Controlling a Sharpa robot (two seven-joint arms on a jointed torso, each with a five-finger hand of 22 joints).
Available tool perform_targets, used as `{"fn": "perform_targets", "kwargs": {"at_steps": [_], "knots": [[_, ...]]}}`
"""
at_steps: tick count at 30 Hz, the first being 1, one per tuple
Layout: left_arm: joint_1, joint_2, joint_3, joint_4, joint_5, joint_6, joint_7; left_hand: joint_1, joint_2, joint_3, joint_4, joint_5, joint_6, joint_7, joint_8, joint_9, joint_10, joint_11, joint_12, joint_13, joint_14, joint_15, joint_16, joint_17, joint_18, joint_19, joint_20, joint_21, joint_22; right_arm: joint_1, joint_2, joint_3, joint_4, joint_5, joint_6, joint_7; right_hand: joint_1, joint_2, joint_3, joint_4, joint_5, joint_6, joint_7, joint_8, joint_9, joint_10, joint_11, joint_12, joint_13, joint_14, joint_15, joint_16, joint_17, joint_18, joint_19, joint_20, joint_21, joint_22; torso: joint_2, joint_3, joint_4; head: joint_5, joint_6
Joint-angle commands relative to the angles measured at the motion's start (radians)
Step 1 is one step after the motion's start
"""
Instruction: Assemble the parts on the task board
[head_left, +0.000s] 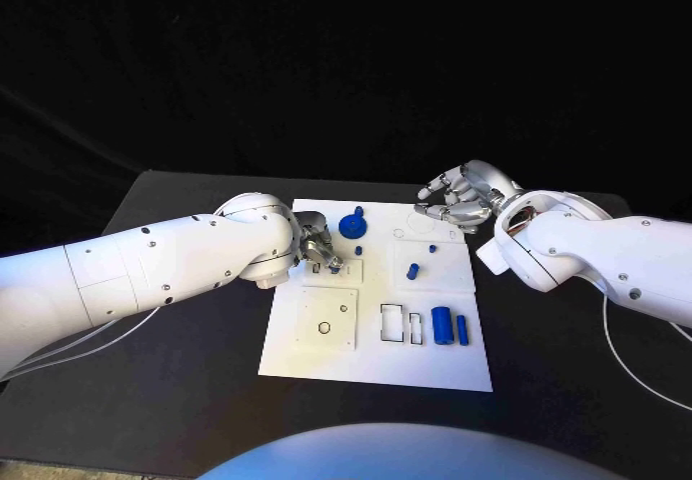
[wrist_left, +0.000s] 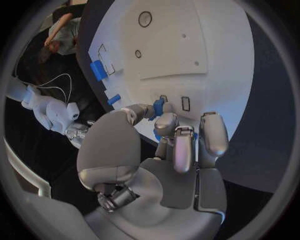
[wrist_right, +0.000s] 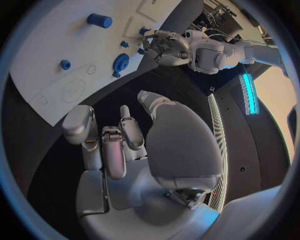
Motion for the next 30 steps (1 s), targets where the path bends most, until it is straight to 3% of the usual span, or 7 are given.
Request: {"fn": "perform_targets", "kwargs": {"at_steps": [1, 9, 27, 30], "knots": [[-0.004, 0.000, -0.003, 0.004, -0.008, 0.052, -0.019, 0.001, 0.008, 0.216, -0.221, -0.002, 0.019, -0.017, 0.002, 0.000, 0.007, -0.001, 0.006, 0.001, 0.106, -0.008, 0.004, 0.263, -0.018, 0.005, 0.002, 0.005, 0.001, -0.001, 0.000, 0.000, 0.000, -0.010, 0.013, 0.001, -0.010, -0.004, 0.001, 0.003, 0.004, -0.009, -0.001, 0.001, 0.001, -0.005, 0.001, -0.005, -0.002, 0.092, 0.002, -0.004, 0.218, 0.015, -0.008, 0.002, -0.007, -0.001, -0.001, -0.0003, -0.0008, 0.001, -0.002], [-0.004, -0.002, -0.003, 0.006, -0.008, 0.055, -0.024, -0.003, 0.005, 0.220, -0.225, 0.017, 0.024, -0.018, 0.005, 0.000, 0.009, -0.002, 0.005, 0.001, 0.106, -0.008, 0.004, 0.263, -0.018, 0.005, 0.001, 0.004, 0.002, -0.001, 0.000, 0.000, 0.000, -0.010, 0.013, 0.001, -0.010, -0.004, 0.001, 0.003, 0.004, -0.009, -0.001, 0.001, 0.001, -0.005, 0.001, -0.005, -0.002, 0.092, 0.002, -0.004, 0.218, 0.015, -0.008, 0.002, -0.007, -0.001, -0.001, 0.0003, -0.0004, 0.002, -0.004], [-0.004, -0.001, -0.002, 0.007, -0.010, 0.049, -0.023, -0.004, 0.005, 0.220, -0.226, 0.019, 0.025, -0.018, 0.006, 0.001, 0.010, -0.002, 0.006, 0.003, 0.106, -0.009, 0.004, 0.263, -0.018, 0.006, 0.001, 0.006, 0.004, -0.002, -0.001, 0.000, 0.000, -0.010, 0.012, 0.002, -0.010, -0.004, 0.001, 0.003, 0.004, -0.009, -0.001, 0.001, 0.001, -0.005, 0.001, -0.005, -0.002, 0.092, 0.002, -0.004, 0.218, 0.015, -0.008, 0.002, -0.007, -0.001, 0.000, 0.0007, -0.0003, 0.001, -0.004], [-0.003, 0.002, -0.002, 0.006, -0.004, 0.053, -0.022, -0.015, 0.005, 0.217, -0.220, 0.007, 0.024, -0.018, 0.007, 0.001, 0.012, -0.001, 0.005, 0.000, 0.106, -0.008, 0.004, 0.263, -0.018, 0.005, 0.001, 0.005, 0.005, -0.002, -0.001, 0.000, 0.000, -0.010, 0.012, 0.002, -0.010, -0.004, 0.001, 0.003, 0.004, -0.009, -0.001, 0.001, 0.001, -0.005, 0.001, -0.005, -0.002, 0.092, 0.002, -0.004, 0.218, 0.015, -0.008, 0.002, -0.007, -0.001, -0.001, 0.0009, -0.0005, 0.002, -0.004]]}}
